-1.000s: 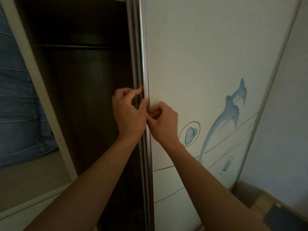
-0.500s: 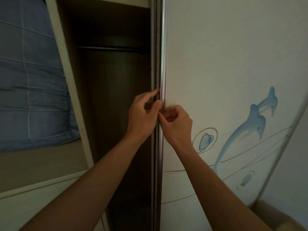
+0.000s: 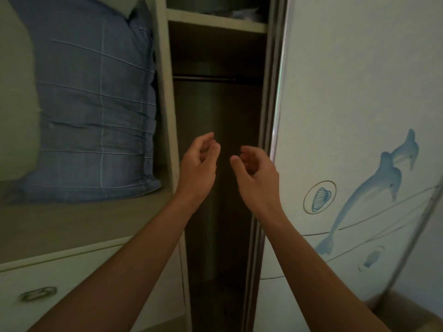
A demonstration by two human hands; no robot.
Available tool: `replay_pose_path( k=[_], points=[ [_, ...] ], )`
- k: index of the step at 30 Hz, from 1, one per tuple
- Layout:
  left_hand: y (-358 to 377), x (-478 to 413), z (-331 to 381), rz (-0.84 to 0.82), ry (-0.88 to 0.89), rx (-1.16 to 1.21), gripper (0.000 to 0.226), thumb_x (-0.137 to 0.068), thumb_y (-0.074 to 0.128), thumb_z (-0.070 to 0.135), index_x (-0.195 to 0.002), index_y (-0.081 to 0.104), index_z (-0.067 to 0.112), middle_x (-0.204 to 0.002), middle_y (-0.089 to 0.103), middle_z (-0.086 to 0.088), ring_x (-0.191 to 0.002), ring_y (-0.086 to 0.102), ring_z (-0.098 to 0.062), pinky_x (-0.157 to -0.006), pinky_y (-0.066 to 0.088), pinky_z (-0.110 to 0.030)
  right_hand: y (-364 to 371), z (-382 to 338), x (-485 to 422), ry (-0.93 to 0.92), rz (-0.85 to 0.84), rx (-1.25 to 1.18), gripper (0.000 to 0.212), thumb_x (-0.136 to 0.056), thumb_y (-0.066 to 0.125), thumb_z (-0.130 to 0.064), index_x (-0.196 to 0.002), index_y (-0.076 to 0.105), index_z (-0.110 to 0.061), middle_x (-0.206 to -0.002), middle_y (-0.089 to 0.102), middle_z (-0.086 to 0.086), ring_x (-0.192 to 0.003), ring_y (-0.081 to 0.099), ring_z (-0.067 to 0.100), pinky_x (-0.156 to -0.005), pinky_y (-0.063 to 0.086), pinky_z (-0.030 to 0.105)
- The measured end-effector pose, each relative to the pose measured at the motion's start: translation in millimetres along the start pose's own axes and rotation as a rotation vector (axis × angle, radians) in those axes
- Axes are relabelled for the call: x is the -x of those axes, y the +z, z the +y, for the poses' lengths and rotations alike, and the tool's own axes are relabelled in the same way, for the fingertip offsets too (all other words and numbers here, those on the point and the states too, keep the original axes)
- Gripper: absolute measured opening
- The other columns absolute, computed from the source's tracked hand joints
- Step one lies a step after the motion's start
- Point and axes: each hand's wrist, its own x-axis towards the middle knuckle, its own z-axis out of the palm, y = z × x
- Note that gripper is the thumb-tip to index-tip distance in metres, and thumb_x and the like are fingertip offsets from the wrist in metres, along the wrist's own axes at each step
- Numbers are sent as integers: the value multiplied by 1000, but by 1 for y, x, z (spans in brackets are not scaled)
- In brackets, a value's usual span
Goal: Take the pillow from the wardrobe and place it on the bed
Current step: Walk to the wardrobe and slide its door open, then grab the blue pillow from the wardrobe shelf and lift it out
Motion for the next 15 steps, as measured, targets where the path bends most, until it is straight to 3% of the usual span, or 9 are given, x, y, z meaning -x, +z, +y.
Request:
replay_pose_path(
  k=[4,6,8,10,13,15],
  points=[
    [-59,13,0,52,-11,16,35,-97,51,32,-130,56,24,-120,63,7,-111,61,-11,-97,51,-46,44,-29,21,23,-72,-89,36,-94,57,-41,-127,57,-25,-114,65,-14,-100,60,-8,-80,48,6],
    [-89,18,0,77,-17,29,32,-97,51,28,-128,57,20,-119,65,-1,-109,62,-17,-95,51,-50,66,-40,31,31,-105,-122,36,-95,56,-41,-126,58,-25,-112,64,-17,-99,59,-13,-78,46,2],
    [-123,23,-3,114,-15,40,28,-97,51,27,-124,60,20,-110,68,6,-102,64,-12,-89,55,-44,90,-51,42,25,-124,-145,34,-95,55,-42,-124,60,-24,-110,65,-18,-98,60,-14,-79,46,3],
    [-153,31,-5,156,-13,29,27,-96,52,28,-121,62,22,-100,69,18,-95,65,-3,-81,57,-34,111,-60,51,36,-140,-183,34,-95,54,-42,-122,61,-24,-111,68,-12,-100,63,-5,-86,50,14],
    [-198,43,-8,217,-28,-11,27,-97,52,27,-120,64,18,-108,68,7,-105,64,-16,-92,53,-48,149,-75,64,55,-195,-237,32,-97,53,-39,-121,62,-20,-114,69,-4,-104,65,5,-91,51,25],
    [-227,46,-10,258,-24,-21,27,-97,52,26,-119,63,16,-111,67,1,-109,62,-23,-95,50,-54,175,-83,69,52,-232,-260,32,-97,53,-39,-121,62,-20,-114,69,-4,-104,64,5,-91,50,23]
  ],
)
